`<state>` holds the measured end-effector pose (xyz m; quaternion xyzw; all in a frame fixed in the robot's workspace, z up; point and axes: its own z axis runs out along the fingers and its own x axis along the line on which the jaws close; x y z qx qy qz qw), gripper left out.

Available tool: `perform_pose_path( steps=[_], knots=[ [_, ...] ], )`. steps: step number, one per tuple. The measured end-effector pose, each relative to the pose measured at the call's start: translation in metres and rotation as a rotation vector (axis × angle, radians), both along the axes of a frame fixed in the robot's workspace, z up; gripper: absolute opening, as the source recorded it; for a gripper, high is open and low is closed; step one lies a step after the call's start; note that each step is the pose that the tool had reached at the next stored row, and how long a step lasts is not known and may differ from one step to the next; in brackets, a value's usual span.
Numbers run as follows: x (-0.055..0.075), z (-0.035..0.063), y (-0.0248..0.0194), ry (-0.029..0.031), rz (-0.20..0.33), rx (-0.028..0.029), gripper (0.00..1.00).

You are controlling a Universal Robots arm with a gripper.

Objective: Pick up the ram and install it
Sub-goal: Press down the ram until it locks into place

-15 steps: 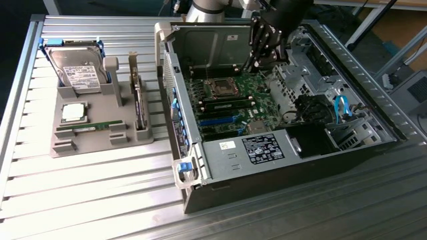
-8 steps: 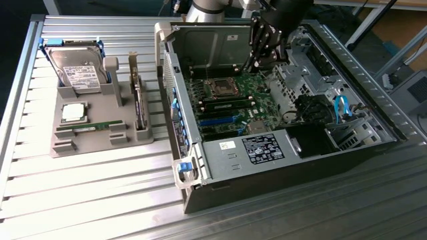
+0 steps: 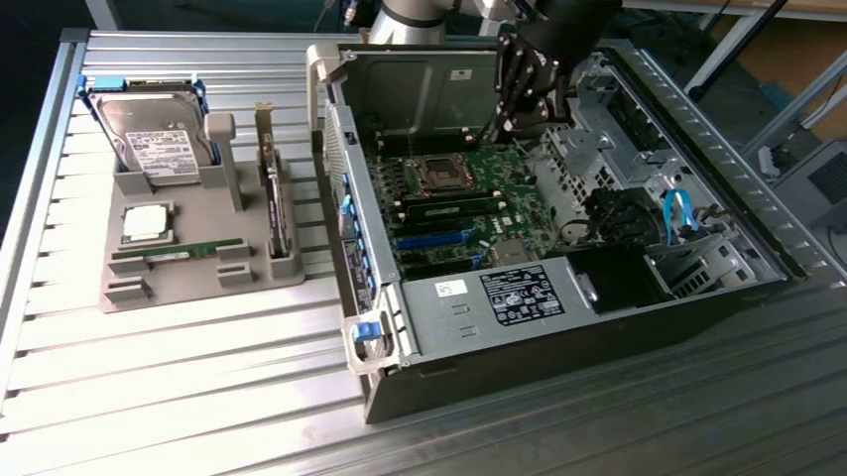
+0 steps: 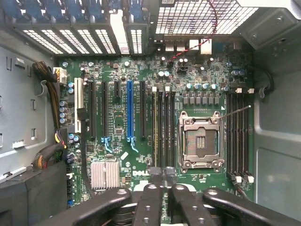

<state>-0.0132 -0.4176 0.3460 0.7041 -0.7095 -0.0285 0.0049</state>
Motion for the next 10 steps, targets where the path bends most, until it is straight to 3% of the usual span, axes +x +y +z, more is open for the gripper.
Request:
perform_pose_path(
  steps=[3, 10],
  knots=[
    [0.001, 0.0000, 0.0000, 0.0000, 0.000, 0.0000, 0.10],
    [0.018, 0.0000, -0.0003, 0.0000, 0.000, 0.0000, 0.10]
  ],
)
